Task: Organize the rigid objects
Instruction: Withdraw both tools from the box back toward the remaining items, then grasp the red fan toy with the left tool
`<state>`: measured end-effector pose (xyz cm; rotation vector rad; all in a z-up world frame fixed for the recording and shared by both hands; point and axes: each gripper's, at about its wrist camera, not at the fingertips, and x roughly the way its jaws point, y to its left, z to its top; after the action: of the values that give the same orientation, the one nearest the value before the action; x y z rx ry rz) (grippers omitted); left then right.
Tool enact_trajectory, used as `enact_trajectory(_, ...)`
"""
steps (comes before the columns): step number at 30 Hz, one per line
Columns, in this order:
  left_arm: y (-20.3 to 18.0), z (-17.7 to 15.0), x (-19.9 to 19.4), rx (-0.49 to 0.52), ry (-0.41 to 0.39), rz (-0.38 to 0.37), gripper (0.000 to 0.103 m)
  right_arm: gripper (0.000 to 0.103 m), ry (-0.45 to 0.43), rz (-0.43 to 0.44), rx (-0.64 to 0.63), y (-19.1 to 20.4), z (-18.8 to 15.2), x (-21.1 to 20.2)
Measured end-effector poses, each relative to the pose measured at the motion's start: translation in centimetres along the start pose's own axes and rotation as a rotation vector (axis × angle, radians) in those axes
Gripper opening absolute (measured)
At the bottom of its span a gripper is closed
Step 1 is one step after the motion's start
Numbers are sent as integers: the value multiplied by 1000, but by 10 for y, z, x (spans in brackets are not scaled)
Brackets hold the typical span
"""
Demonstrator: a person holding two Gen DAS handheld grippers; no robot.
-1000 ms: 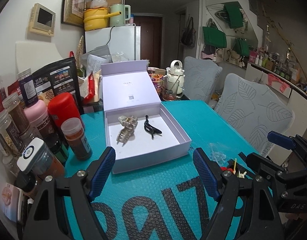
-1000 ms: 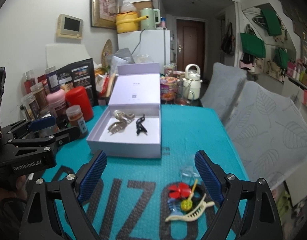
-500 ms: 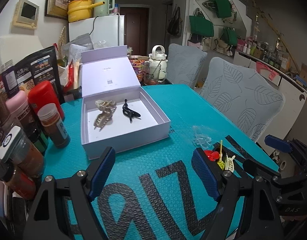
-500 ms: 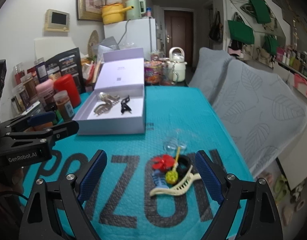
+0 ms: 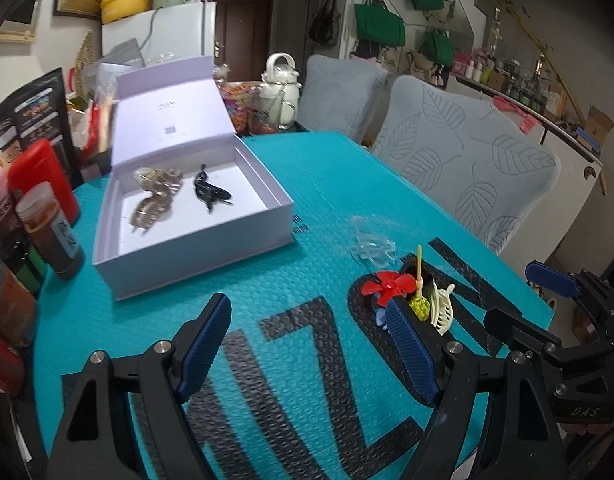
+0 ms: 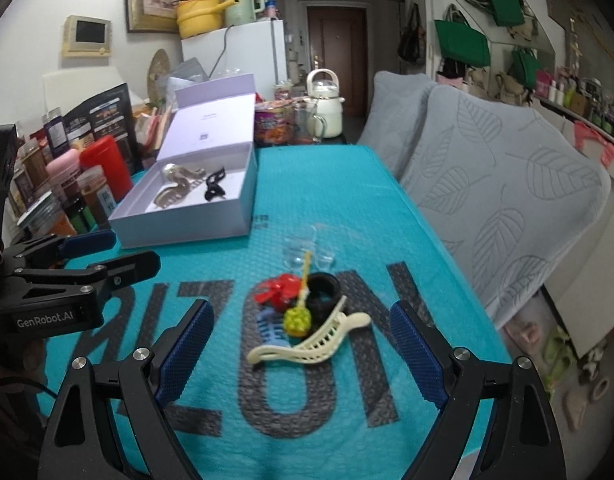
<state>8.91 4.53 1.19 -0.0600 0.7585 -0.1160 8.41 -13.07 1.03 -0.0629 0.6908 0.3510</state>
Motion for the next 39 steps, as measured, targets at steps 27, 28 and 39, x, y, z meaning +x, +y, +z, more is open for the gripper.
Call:
enact_trajectory(27, -43, -4, 104, 76, 207, -75, 80, 90, 93, -37, 105, -64, -15, 43)
enact_trajectory(28, -44, -3, 107, 79, 211, -75, 80, 90, 95, -37, 108, -66, -15, 44)
enact_trajectory(39, -49, 9, 129, 70, 236, -139, 80, 90, 120, -42, 134, -78, -15, 54)
